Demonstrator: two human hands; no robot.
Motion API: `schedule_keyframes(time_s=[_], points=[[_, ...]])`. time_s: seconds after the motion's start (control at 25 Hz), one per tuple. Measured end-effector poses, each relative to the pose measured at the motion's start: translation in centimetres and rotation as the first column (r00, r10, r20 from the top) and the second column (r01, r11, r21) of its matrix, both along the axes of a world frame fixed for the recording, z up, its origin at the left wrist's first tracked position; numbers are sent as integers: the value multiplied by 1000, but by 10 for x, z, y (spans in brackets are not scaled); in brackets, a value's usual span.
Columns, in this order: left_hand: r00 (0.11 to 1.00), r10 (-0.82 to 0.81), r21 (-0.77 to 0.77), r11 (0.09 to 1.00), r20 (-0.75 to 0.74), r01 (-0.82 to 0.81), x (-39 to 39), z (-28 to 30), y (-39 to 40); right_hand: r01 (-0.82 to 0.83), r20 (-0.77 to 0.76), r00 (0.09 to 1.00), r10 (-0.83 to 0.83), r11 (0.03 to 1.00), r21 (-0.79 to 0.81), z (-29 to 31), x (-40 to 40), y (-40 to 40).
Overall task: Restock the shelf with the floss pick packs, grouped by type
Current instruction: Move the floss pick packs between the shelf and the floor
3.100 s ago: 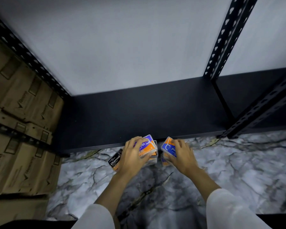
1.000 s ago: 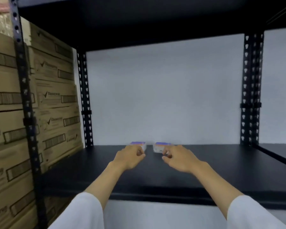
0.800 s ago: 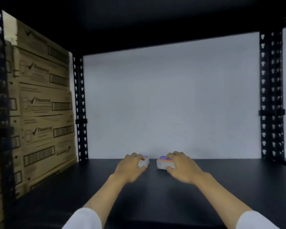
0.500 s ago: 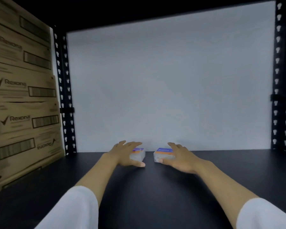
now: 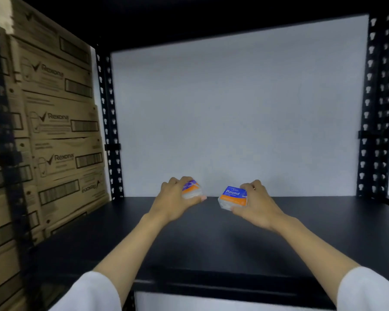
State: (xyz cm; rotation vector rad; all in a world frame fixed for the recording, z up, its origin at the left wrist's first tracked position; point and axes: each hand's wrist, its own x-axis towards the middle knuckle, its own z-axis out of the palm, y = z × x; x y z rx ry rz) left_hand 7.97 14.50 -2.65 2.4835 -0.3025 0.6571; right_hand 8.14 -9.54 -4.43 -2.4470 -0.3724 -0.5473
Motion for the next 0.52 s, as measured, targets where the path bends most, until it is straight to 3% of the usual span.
schedule_keyframes(time_s=[0.36,0.52], points=[[999,-32,-86,996,-10,31,-186,-16,-11,-139,9,990,141,957,254,-12,-186,1],[999,-37,-110,993,-39,33,-246,-68,-23,-129,-28,990,138,970,207,-64,-239,-1]])
